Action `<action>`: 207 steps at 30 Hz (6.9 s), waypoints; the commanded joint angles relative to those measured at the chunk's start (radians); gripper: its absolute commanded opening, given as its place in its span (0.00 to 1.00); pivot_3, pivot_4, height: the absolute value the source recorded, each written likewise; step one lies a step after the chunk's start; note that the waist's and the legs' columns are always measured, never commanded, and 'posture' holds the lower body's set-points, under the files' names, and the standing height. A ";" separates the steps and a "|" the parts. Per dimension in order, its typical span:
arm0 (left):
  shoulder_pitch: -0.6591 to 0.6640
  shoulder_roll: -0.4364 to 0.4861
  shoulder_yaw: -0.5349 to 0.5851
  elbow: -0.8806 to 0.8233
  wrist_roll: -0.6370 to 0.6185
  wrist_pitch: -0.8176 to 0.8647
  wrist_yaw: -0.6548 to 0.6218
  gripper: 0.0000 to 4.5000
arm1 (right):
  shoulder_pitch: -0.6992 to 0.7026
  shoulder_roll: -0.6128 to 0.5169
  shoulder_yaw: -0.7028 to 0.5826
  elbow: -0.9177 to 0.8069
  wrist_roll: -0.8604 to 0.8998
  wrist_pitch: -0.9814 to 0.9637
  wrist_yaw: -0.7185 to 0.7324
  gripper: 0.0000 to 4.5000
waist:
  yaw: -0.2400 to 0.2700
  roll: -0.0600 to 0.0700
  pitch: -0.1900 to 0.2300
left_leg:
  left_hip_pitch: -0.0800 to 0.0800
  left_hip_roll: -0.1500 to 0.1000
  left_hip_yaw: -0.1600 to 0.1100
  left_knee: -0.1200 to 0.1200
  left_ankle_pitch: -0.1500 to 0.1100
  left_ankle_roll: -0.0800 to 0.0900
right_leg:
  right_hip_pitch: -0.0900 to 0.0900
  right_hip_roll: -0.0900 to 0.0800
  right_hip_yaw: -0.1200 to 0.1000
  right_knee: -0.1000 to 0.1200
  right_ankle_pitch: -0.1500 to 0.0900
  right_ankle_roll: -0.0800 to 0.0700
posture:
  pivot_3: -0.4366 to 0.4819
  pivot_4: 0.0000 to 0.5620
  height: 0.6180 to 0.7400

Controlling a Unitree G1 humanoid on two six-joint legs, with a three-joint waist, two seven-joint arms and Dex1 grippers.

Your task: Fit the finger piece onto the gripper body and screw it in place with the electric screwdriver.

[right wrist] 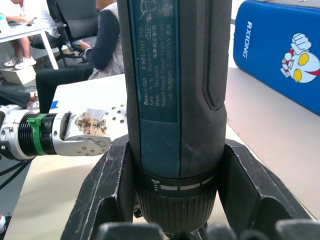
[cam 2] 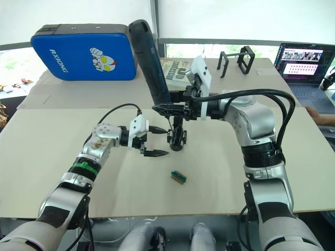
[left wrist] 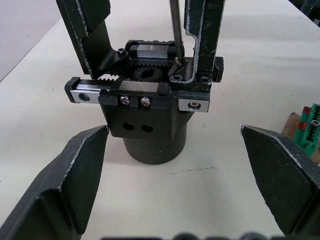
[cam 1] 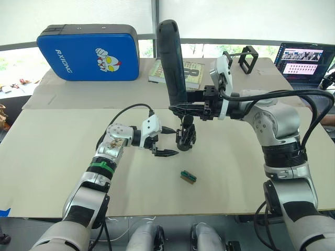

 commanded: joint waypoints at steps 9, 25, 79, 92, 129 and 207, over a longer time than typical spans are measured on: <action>-0.027 -0.006 0.009 -0.005 -0.003 -0.026 0.006 1.00 | -0.051 -0.002 -0.050 -0.052 0.067 0.013 -0.021 0.43 | 0.000 0.000 0.000 | 0.000 0.000 0.000 0.000 0.000 0.000 | 0.000 0.000 0.000 0.000 0.000 0.000 | 0.48 0.27 1.00; -0.024 -0.002 0.009 -0.007 -0.003 -0.025 0.007 1.00 | -0.046 0.004 -0.038 -0.038 0.055 0.006 -0.032 0.43 | 0.000 0.000 0.000 | 0.000 0.000 0.000 0.000 0.000 0.000 | 0.000 0.000 0.000 0.000 0.000 0.000 | 0.48 0.27 1.00; -0.028 -0.003 0.008 -0.005 0.000 -0.030 0.006 1.00 | -0.027 -0.001 -0.056 -0.054 0.086 0.037 -0.052 0.43 | 0.000 0.000 0.000 | 0.000 0.000 0.000 0.000 0.000 0.000 | 0.000 0.000 0.000 0.000 0.000 0.000 | 0.48 0.27 1.00; -0.030 -0.002 0.009 -0.001 0.001 -0.034 0.011 1.00 | -0.028 -0.005 -0.036 -0.035 0.075 0.042 -0.060 0.43 | 0.000 0.000 0.000 | 0.000 0.000 0.000 0.000 0.000 0.000 | 0.000 0.000 0.000 0.000 0.000 0.000 | 0.48 0.27 1.00; -0.029 0.001 0.009 -0.001 0.000 -0.037 0.013 1.00 | -0.026 0.006 -0.028 -0.003 0.042 -0.004 -0.047 0.43 | 0.000 0.000 0.000 | 0.000 0.000 0.000 0.000 0.000 0.000 | 0.000 0.000 0.000 0.000 0.000 0.000 | 0.48 0.27 1.00; -0.034 -0.018 -0.002 0.037 0.017 -0.055 0.013 1.00 | 0.027 -0.002 -0.063 -0.073 0.068 -0.047 -0.037 0.43 | 0.000 0.000 0.000 | 0.000 0.000 0.000 0.000 0.000 0.000 | 0.000 0.000 0.000 0.000 0.000 0.000 | 0.48 0.27 1.00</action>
